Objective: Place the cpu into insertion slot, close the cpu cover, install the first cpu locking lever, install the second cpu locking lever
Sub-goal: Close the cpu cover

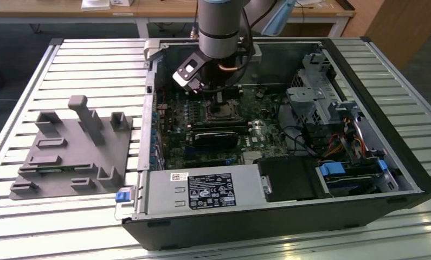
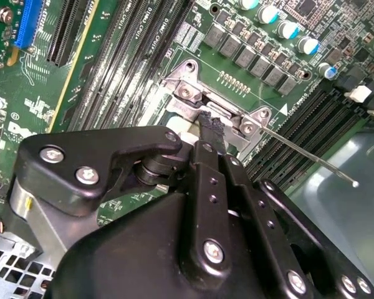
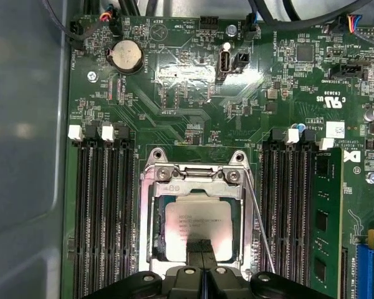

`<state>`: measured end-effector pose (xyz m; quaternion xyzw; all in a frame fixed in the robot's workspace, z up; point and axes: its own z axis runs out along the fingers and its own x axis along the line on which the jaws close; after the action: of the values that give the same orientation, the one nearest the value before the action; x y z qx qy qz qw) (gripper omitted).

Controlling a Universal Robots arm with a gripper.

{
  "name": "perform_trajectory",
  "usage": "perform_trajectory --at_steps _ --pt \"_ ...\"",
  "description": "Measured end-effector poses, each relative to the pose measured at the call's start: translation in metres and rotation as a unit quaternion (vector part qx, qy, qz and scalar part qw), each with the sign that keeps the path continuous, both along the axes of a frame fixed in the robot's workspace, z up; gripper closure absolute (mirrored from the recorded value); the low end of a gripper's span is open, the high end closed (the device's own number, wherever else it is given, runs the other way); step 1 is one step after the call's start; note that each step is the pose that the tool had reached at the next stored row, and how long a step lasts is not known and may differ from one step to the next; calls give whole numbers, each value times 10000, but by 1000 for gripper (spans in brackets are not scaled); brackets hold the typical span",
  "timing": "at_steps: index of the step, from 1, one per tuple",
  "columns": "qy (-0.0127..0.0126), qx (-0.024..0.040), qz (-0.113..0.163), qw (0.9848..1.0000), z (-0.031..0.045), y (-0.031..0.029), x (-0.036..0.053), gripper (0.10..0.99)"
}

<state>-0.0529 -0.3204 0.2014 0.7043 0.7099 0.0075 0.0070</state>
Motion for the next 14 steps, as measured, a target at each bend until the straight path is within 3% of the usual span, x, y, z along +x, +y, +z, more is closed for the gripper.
perform_trajectory --at_steps 11,14 --pt "0 0 0 10000 -15 6 44 980" --pt "0 1 -1 10000 18 7 47 980"
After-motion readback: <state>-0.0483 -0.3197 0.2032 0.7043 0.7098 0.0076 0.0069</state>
